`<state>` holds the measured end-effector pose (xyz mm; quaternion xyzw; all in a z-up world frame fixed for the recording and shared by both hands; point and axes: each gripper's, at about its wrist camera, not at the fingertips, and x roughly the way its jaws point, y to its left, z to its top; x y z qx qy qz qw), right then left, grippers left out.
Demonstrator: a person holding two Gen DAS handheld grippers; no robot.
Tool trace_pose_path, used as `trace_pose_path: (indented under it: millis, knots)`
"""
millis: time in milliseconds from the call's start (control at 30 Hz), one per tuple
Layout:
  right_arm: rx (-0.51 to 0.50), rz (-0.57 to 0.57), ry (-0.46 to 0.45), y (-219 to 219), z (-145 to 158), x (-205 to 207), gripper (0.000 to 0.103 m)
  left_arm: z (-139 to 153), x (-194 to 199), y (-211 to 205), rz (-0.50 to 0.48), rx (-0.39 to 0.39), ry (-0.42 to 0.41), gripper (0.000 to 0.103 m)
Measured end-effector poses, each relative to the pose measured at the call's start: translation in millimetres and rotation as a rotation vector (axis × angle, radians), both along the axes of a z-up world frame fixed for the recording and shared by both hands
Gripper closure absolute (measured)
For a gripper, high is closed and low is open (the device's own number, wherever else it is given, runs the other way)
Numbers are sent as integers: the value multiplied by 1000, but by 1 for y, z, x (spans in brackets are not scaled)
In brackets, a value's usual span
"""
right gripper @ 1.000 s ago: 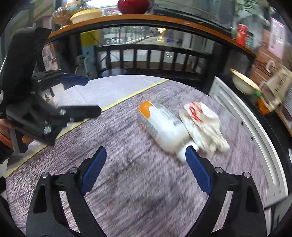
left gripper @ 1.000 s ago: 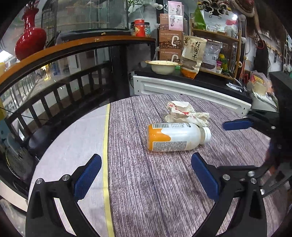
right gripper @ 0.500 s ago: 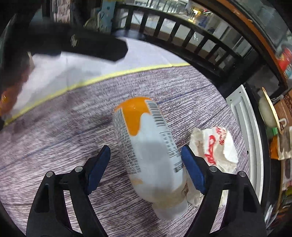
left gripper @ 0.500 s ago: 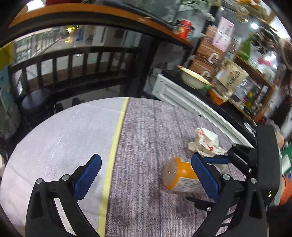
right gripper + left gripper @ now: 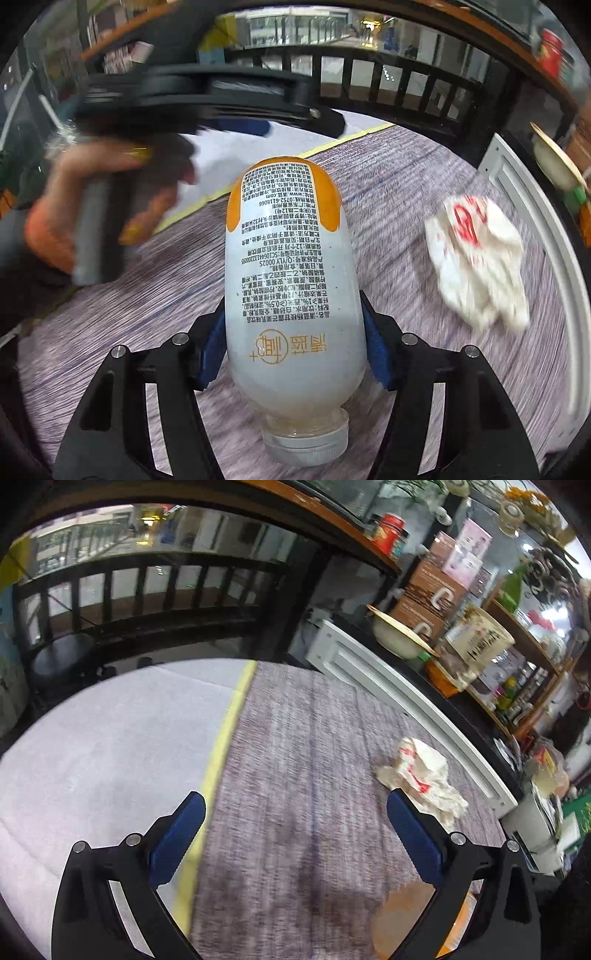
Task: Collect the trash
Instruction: 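Grasp the white orange-labelled bottle with the right gripper while the left grasps the red-printed paper bag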
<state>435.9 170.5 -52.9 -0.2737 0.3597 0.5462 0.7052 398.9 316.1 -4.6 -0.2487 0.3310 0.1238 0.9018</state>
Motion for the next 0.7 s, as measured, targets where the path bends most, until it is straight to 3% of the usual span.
trace_pose_path:
  millis: [167,300,467,533,567,633,700]
  knots:
    - [54,-134,31,-60,4,-5,40,1,29,-49,-160,96,-15,6]
    - [68,-197,15,-91,8,-10,40,0,61,-70,-265,84,-27,6]
    - [90,-247,22,-111,8,-14,40,-14,124,-90,-277,159,134,6]
    - [111,-256,40,-115,7,-17,40,-26,137,-91,-284,133,191,23]
    - [116,-259,49,-117,6,-17,40,-31,140,-92,-289,119,202,41]
    - [124,-262,52,-121,4,-20,40,-32,135,-94,-272,118,183,50]
    - [122,-266,44,-125,0,-23,40,-31,127,-96,-273,86,158,76]
